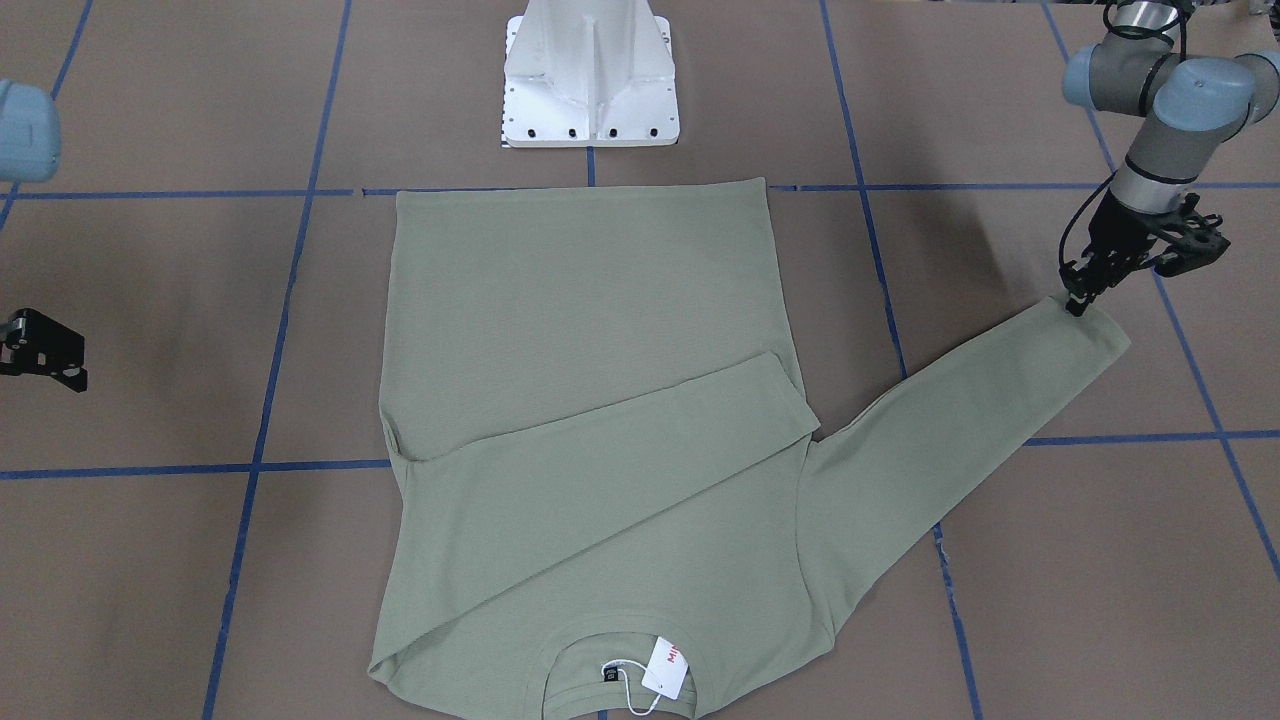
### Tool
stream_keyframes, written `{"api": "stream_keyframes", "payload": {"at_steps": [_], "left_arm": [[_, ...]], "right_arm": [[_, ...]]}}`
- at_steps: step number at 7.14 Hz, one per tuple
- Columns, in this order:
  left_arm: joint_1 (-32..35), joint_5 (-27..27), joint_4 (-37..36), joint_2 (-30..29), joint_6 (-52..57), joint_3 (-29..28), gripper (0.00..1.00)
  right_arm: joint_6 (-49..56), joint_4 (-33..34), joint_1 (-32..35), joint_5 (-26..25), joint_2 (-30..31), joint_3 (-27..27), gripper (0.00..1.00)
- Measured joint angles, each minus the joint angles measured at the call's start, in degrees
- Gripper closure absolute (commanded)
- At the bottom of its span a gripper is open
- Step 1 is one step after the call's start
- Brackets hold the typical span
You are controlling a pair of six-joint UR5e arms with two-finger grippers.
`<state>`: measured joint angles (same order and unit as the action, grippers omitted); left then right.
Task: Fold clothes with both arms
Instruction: 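Raise the right gripper away while the left gripper grasps the other sleeve cuff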
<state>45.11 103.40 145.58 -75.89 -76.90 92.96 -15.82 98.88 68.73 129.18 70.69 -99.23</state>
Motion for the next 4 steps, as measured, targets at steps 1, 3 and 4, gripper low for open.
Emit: {"api": "stream_keyframes", "payload": {"at_steps": [1,3,4], "left_arm": [[0.1,0.2,-2.0,0.0,0.0,2.0,1.00],[0.1,0.6,-12.8,-1.0,0.0,10.9,1.00],[0.2,0.7,-20.5,-3.4,0.0,15.6,1.00]], "right_arm": [[0.0,0.0,0.0,0.0,0.1,0.0,0.00],[0.0,-0.1,0.1,0.1,0.7,-0.2,0.00],[0.0,-0.2,0.1,0.2,1.4,-0.5,0.00]]}}
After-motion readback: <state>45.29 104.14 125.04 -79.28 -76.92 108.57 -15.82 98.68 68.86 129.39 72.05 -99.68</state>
